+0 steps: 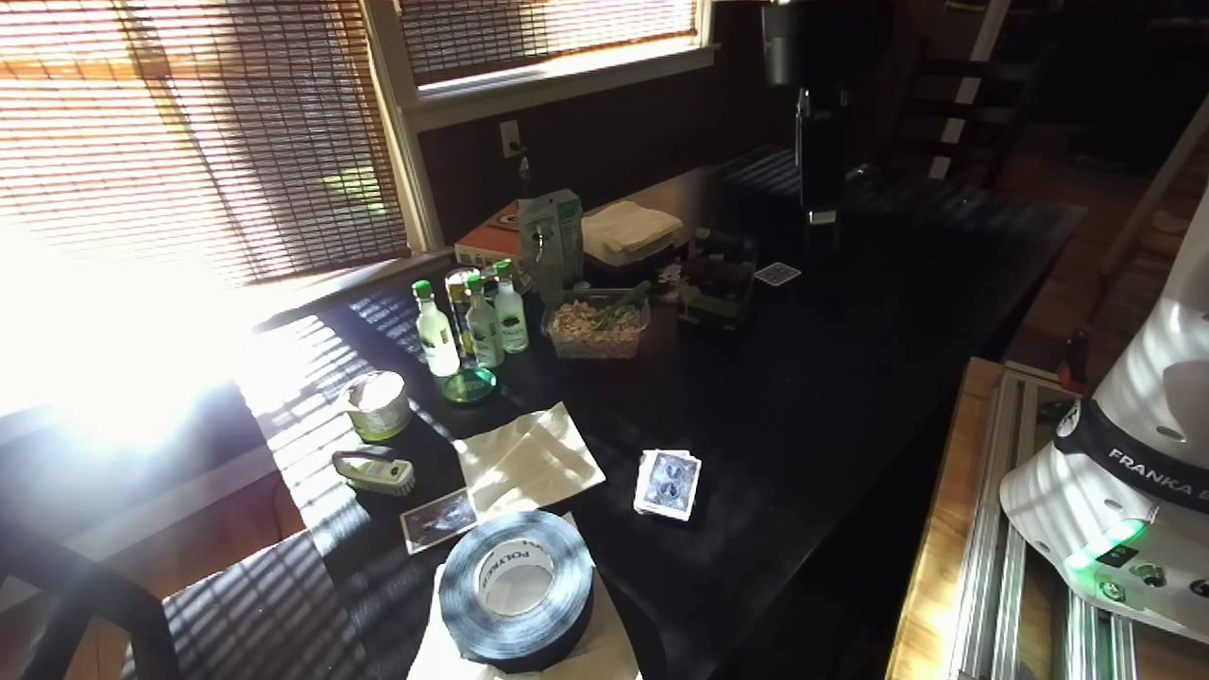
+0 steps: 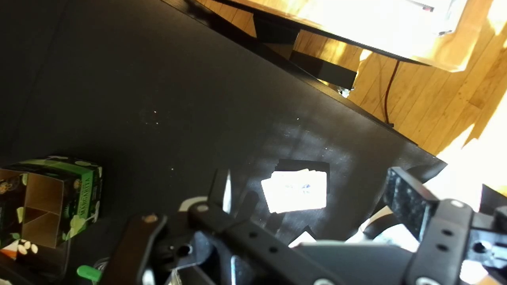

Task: Put the green lid on the tin

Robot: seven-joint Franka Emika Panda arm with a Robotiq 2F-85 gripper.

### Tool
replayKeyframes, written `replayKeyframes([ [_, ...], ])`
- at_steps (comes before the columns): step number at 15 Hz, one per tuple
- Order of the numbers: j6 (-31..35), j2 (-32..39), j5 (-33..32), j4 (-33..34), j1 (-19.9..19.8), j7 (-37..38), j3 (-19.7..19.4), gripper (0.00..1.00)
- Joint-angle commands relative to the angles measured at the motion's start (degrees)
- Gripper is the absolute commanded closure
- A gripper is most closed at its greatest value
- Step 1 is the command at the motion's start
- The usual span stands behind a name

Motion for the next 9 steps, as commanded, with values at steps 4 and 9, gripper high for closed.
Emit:
replayKeyframes([
  [4, 15.22, 11.93, -1.75, 2.61, 0.44, 7.97, 5.99, 0.00],
  [9, 29.56, 23.24, 1.27, 5.59, -0.38, 14.92, 5.66, 0.00],
])
